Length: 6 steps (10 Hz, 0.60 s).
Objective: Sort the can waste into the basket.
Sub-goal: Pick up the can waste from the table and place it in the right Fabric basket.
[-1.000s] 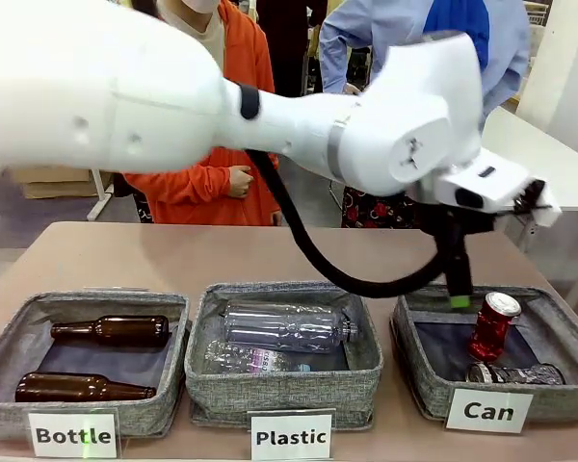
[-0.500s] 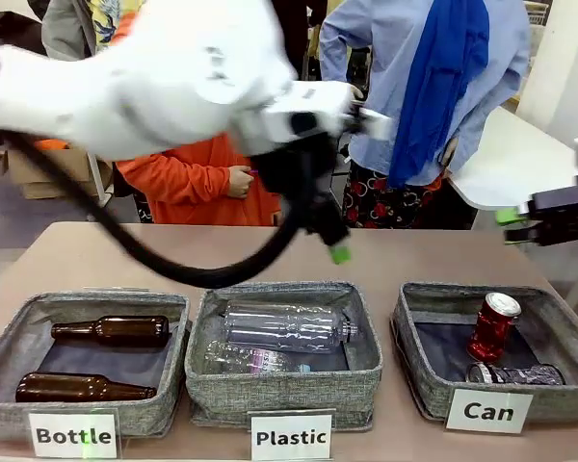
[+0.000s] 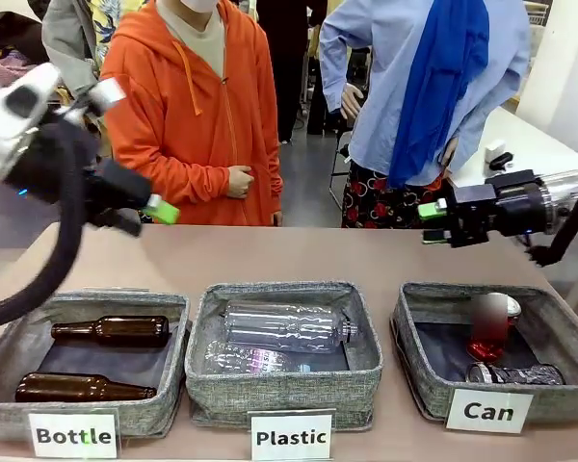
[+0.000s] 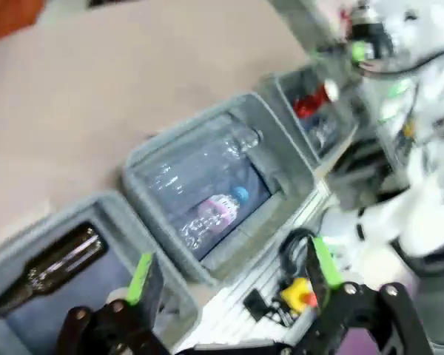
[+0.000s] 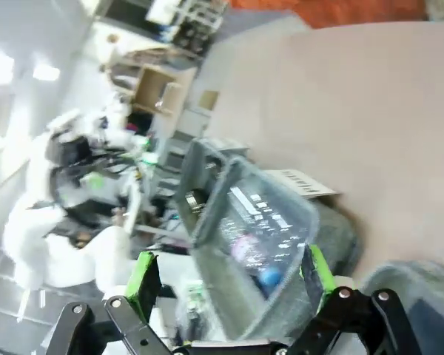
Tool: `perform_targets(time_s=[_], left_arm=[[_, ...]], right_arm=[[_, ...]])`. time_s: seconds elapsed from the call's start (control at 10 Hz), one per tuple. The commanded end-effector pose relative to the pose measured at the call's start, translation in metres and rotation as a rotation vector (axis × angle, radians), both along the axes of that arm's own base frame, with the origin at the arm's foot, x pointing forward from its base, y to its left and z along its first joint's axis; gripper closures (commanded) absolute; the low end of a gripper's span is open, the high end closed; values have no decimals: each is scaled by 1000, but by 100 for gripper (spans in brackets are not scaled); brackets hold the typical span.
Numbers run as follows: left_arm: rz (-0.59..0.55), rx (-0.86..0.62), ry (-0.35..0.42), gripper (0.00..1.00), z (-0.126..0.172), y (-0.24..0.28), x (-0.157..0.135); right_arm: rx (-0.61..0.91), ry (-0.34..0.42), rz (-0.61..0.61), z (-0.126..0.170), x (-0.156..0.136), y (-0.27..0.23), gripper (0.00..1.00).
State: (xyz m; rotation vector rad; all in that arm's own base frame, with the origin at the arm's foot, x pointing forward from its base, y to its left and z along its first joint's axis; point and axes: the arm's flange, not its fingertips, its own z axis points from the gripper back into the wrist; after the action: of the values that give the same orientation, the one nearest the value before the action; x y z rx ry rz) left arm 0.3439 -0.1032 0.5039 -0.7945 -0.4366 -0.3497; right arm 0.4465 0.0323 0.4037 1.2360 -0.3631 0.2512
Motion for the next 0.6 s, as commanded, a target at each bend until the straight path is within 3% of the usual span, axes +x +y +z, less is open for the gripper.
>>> perform_targets(time_s=[0.0,0.1,0.2,0.3,0.4,0.5], left_arm=[[139,-379,-33,0,-46,54,-9],[171,-633,-131,0,-68,87,-12],[280,-786,-192,0,-92,112,-21],[268,-849,-199,0,-106,124,-22],[189,-810,-165,0,-118,105,-15],[311,-613,-94,0,-45,144,34]], right_arm=[[187,162,47,13,-5,-6,0],[234,214,90,18,-11,-13,0],[217,169,64,23,-17,-24,0],[211,109,28,29,-19,-35,0],[211,155,107,14,-17,-6,0],[211,155,107,14,-17,-6,0]])
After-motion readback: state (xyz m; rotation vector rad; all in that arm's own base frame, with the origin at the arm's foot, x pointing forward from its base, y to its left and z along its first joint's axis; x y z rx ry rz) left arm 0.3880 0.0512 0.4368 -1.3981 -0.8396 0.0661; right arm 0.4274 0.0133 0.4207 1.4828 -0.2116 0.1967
